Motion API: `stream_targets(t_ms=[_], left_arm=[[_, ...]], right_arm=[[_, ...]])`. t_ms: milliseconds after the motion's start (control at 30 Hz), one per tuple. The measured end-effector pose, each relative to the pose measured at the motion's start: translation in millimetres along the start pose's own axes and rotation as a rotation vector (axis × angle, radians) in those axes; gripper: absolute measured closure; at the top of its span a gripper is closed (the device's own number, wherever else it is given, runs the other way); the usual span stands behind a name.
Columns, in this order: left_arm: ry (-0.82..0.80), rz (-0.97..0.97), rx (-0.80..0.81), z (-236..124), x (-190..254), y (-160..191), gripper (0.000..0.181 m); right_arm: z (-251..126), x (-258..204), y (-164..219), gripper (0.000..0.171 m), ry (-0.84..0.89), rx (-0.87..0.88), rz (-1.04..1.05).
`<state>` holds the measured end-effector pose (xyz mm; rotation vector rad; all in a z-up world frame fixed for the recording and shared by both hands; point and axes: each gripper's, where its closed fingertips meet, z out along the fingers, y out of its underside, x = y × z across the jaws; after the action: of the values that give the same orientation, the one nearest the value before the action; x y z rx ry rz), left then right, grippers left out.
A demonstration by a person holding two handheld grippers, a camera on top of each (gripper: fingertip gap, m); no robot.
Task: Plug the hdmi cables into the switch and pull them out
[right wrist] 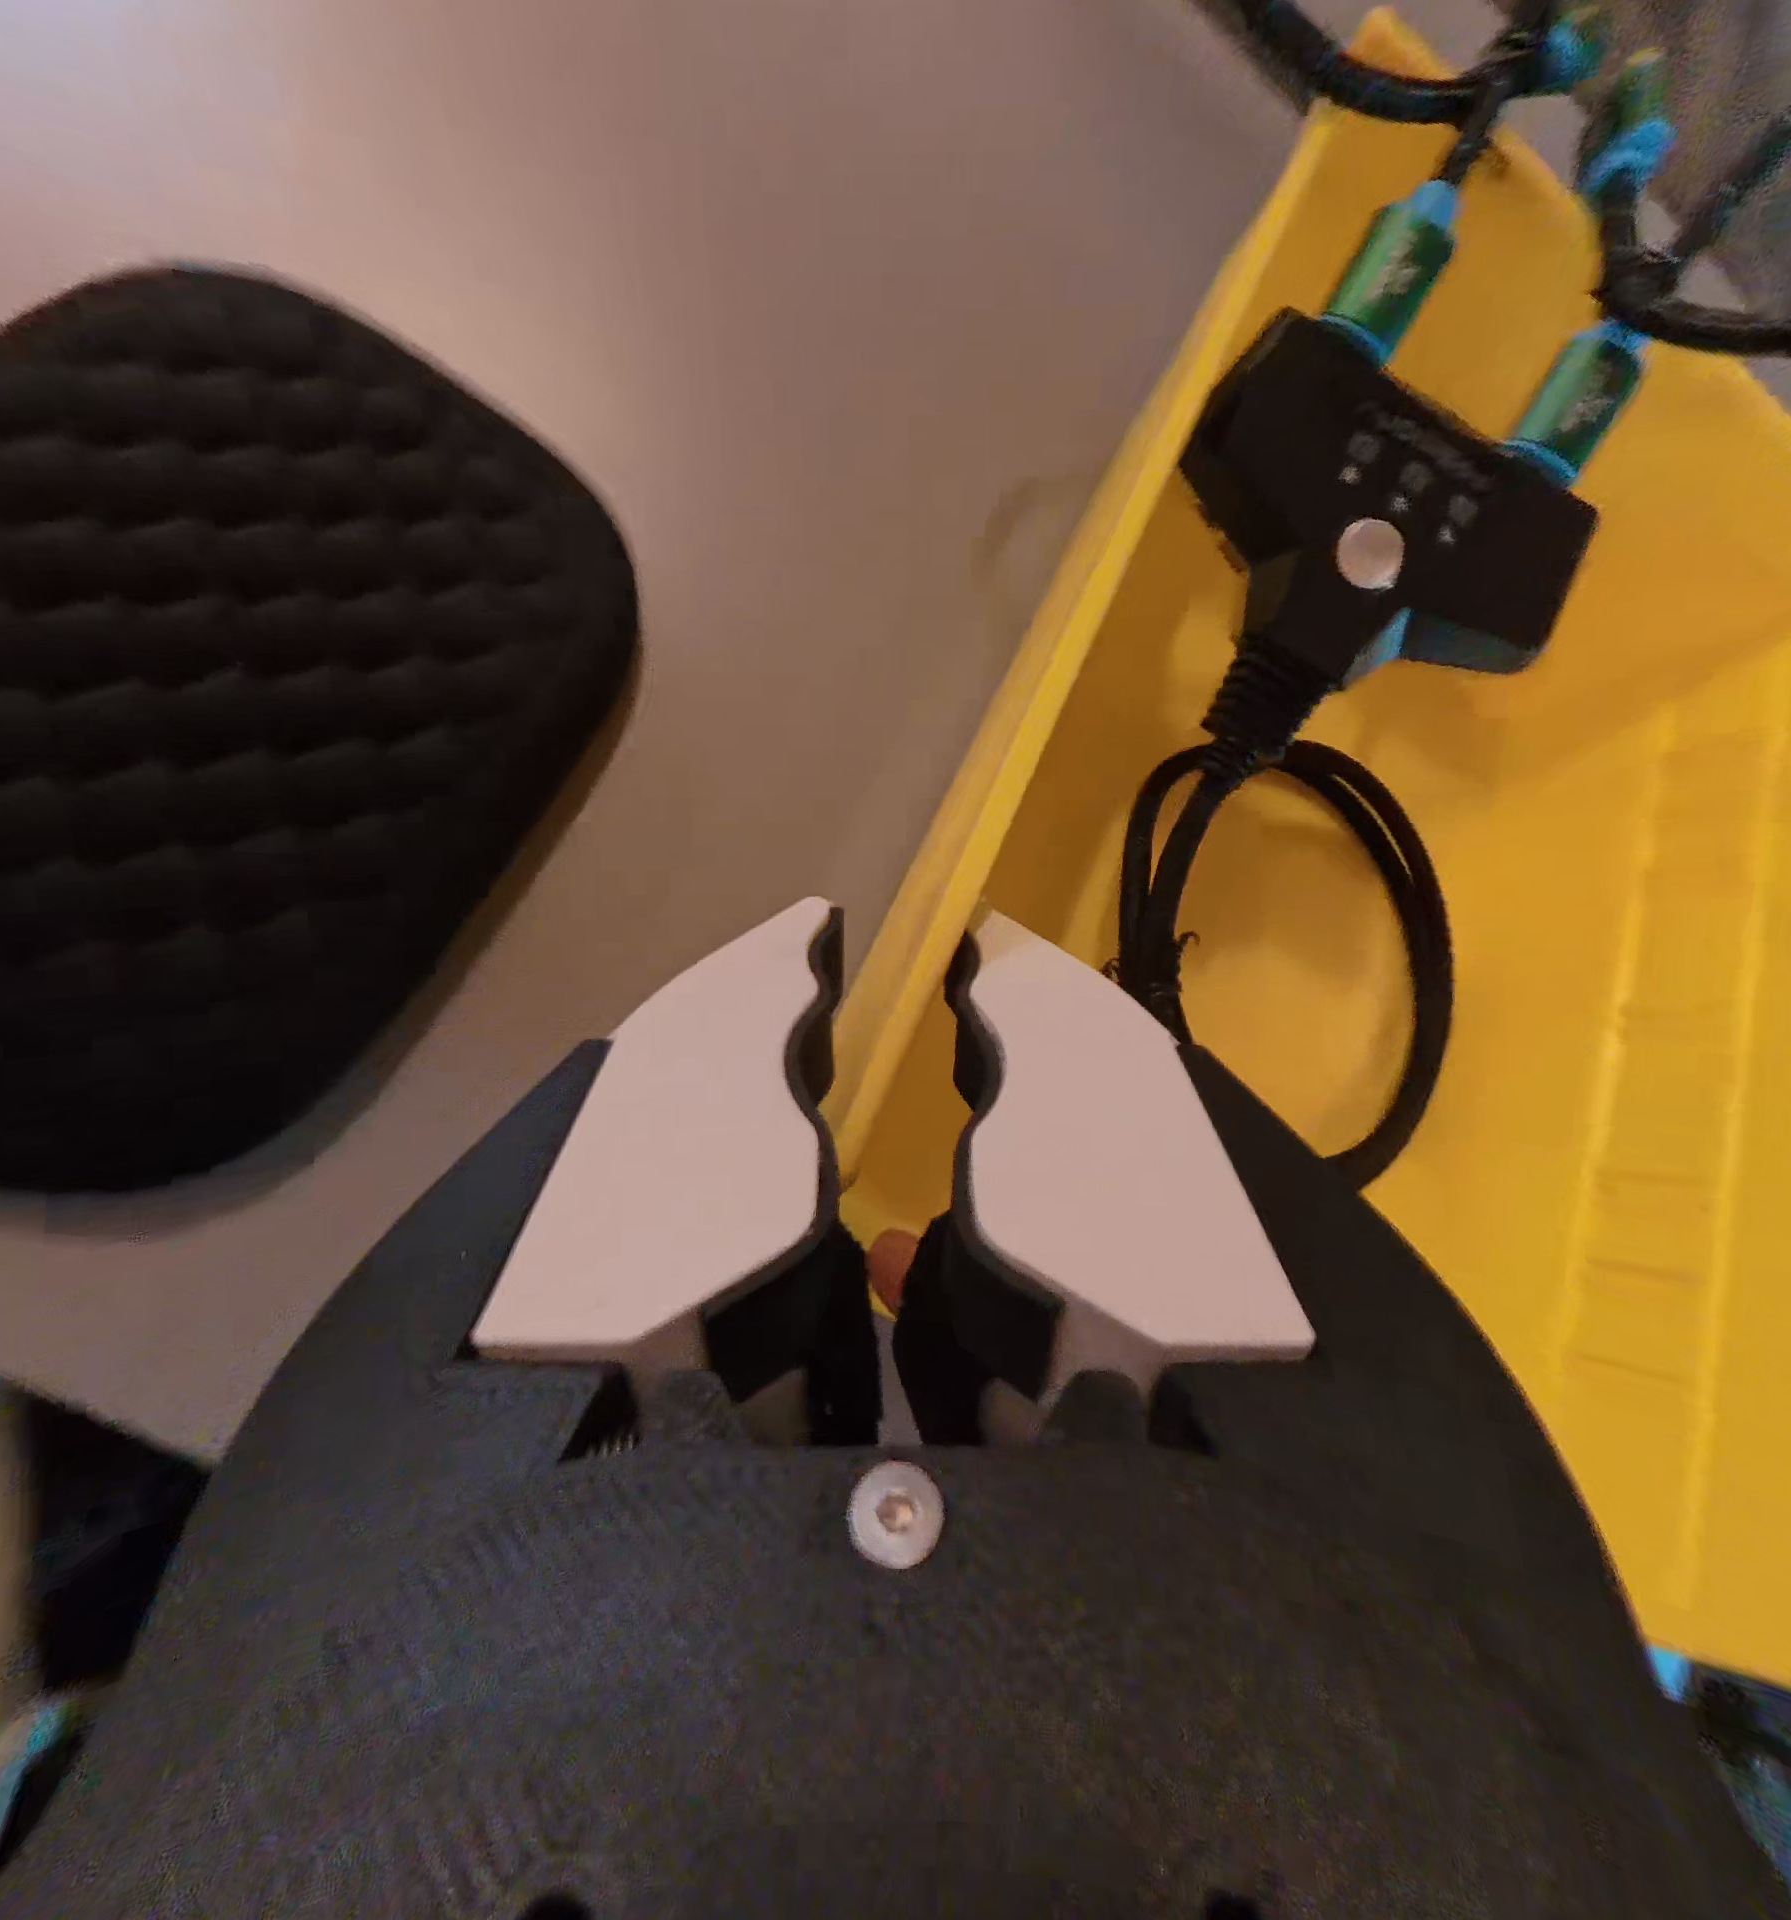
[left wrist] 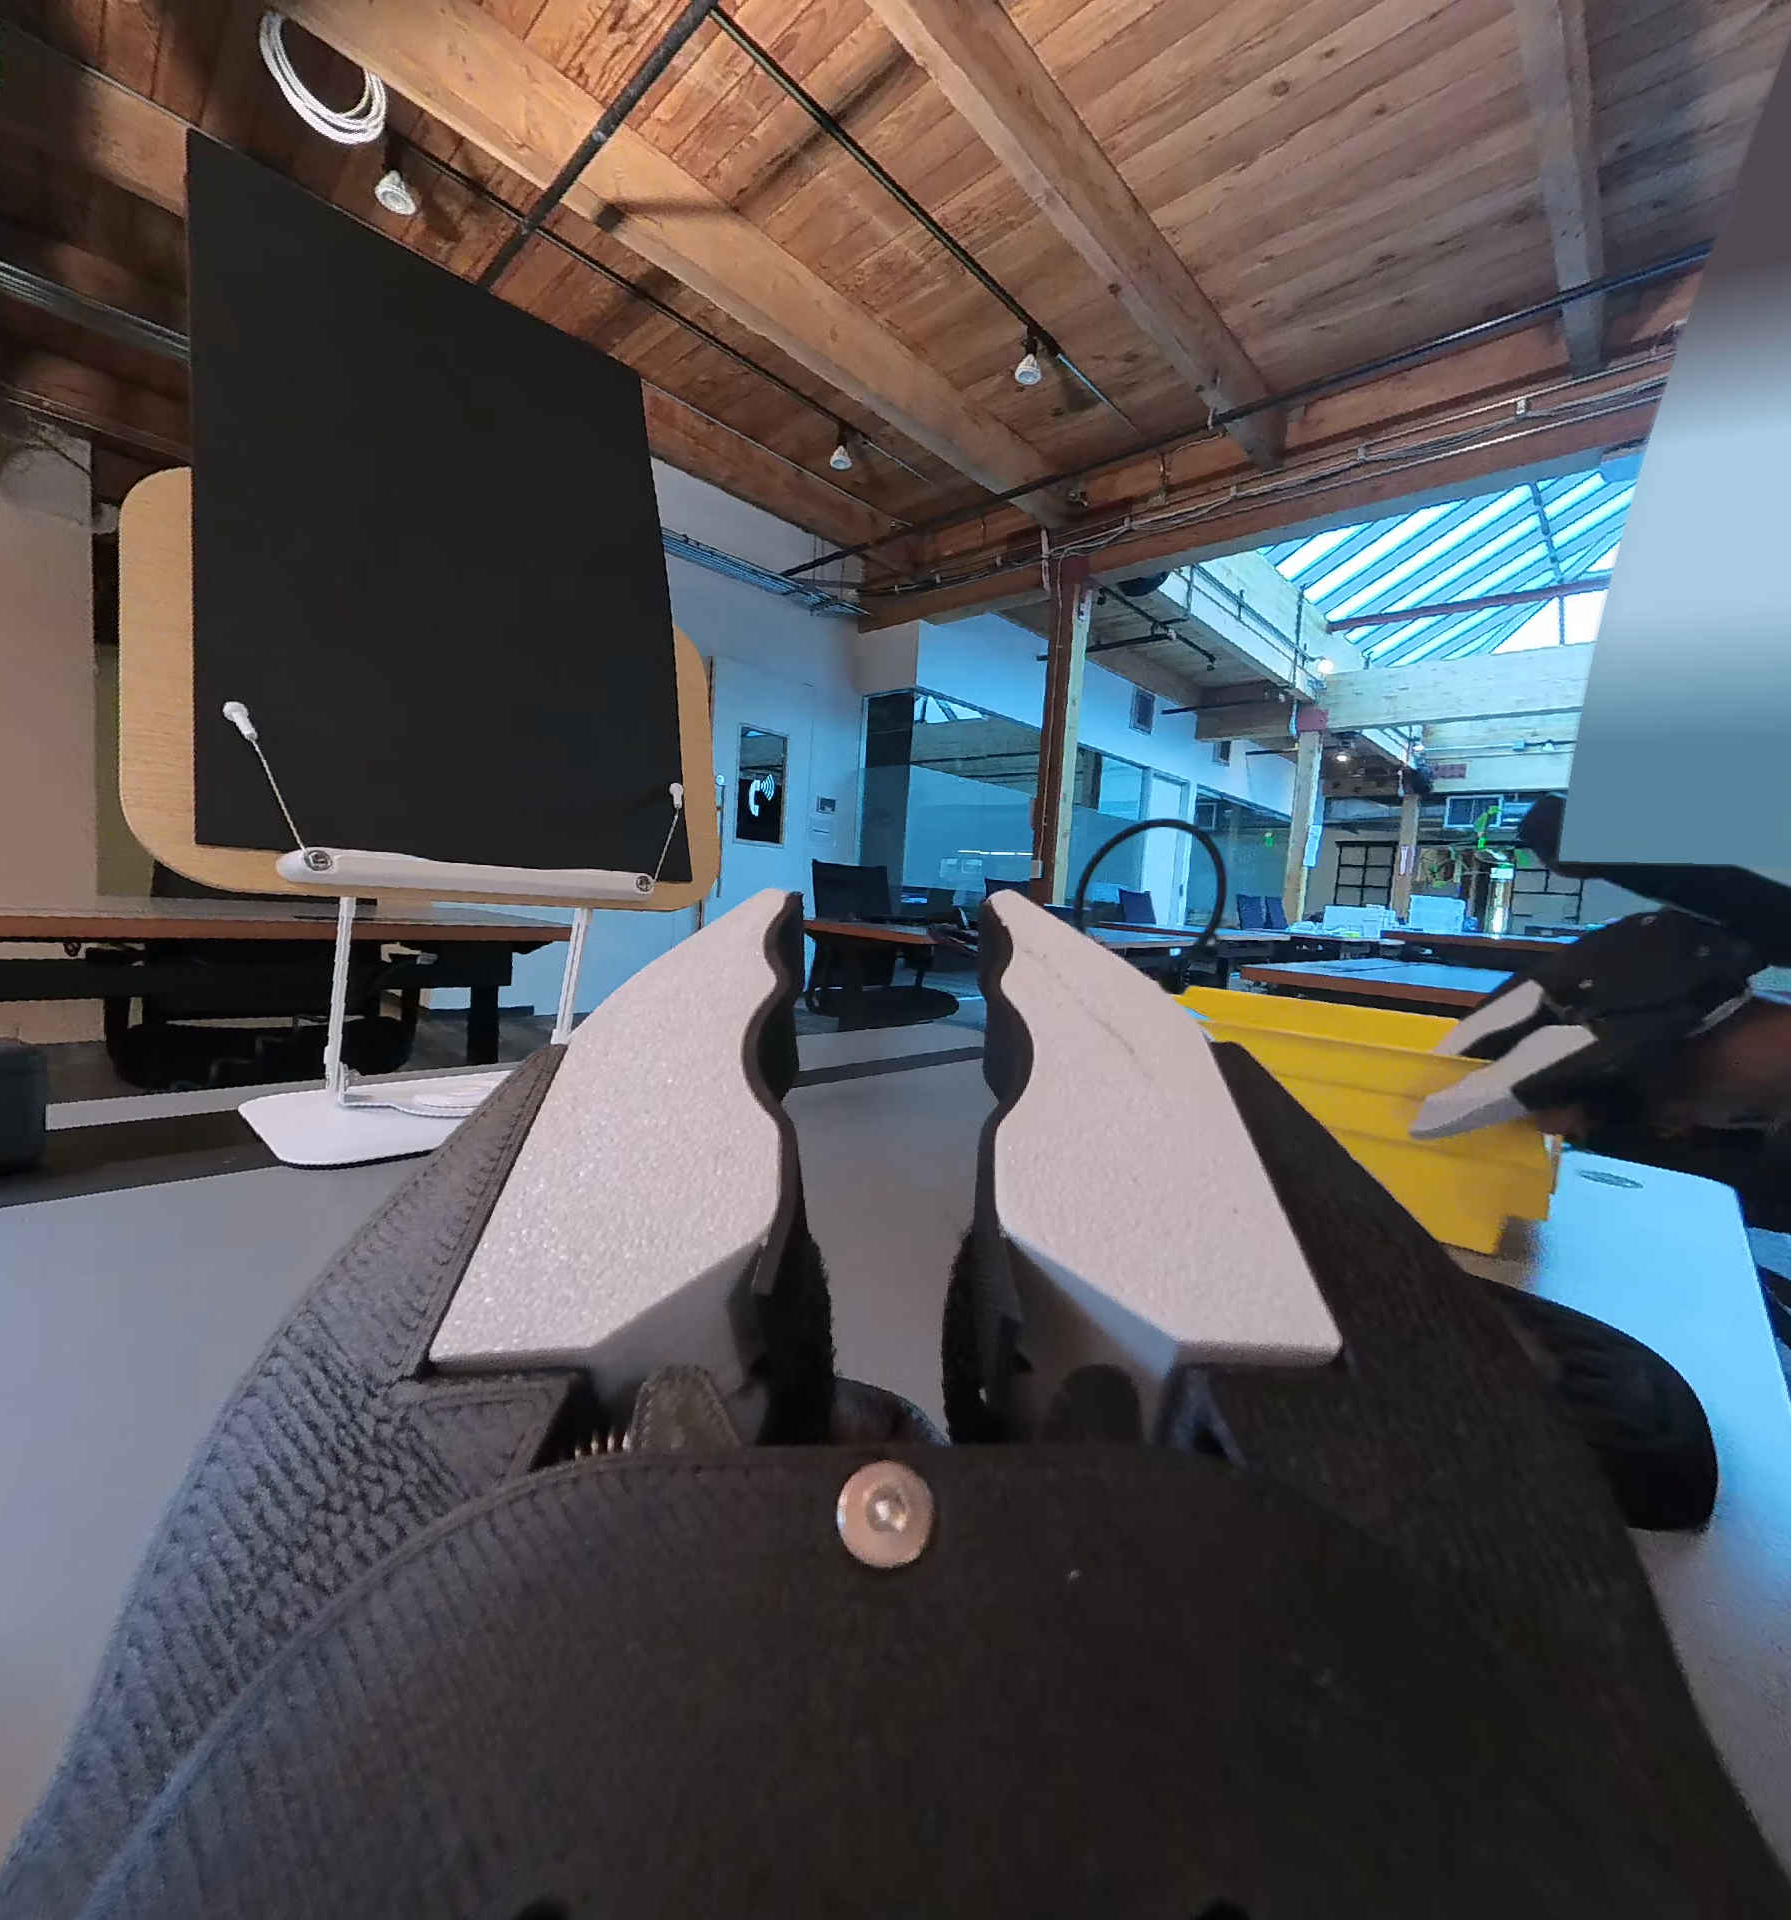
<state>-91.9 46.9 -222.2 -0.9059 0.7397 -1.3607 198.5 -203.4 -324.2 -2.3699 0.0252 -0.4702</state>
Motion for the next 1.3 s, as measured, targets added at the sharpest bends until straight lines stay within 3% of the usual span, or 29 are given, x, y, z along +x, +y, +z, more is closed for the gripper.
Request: stream_targets(t_ms=[33, 200, 300, 467, 567, 667, 800, 867, 1000, 1300], left_arm=[[-0.001, 0.001, -0.001, 0, 0, 0, 0.150], [-0.004, 0.023, -0.012, 1, 2, 0, 0.150], [0.001, 0.052, -0.022, 3, 5, 0, 0.150], [0.049, 0.121, 0.004, 11, 27, -17, 0.150], [0.085, 0.253, -0.011, 7, 43, -43, 0.150], [0.034, 0.396, -0.081, -10, 40, -77, 0.150], [-0.208, 0.557, -0.273, -52, -7, -117, 0.149], [-0.371, 0.500, -0.410, -78, -44, -128, 0.150], [-0.518, 0.325, -0.846, -125, -105, -104, 0.140], [-0.708, -0.035, -1.497, -163, -257, -28, 0.126]], right_arm=[[4, 3, -3, 0.153, -0.001, 0.031, 0.055], [13, -13, -23, 0.141, -0.124, 0.141, 0.171], [7, -5, -34, 0.138, -0.033, 0.187, 0.143], [-56, 5, -93, 0.122, 0.138, 0.604, -0.012], [-88, -11, -116, 0.105, 0.133, 0.824, -0.137], [-99, -25, -125, 0.102, 0.088, 0.915, -0.177], [-85, -32, -123, 0.102, 0.050, 0.870, -0.196], [-78, -37, -124, 0.102, 0.043, 0.839, -0.214], [-74, -51, -130, 0.100, 0.010, 0.826, -0.251], [-78, -53, -133, 0.101, 0.000, 0.857, -0.241]])
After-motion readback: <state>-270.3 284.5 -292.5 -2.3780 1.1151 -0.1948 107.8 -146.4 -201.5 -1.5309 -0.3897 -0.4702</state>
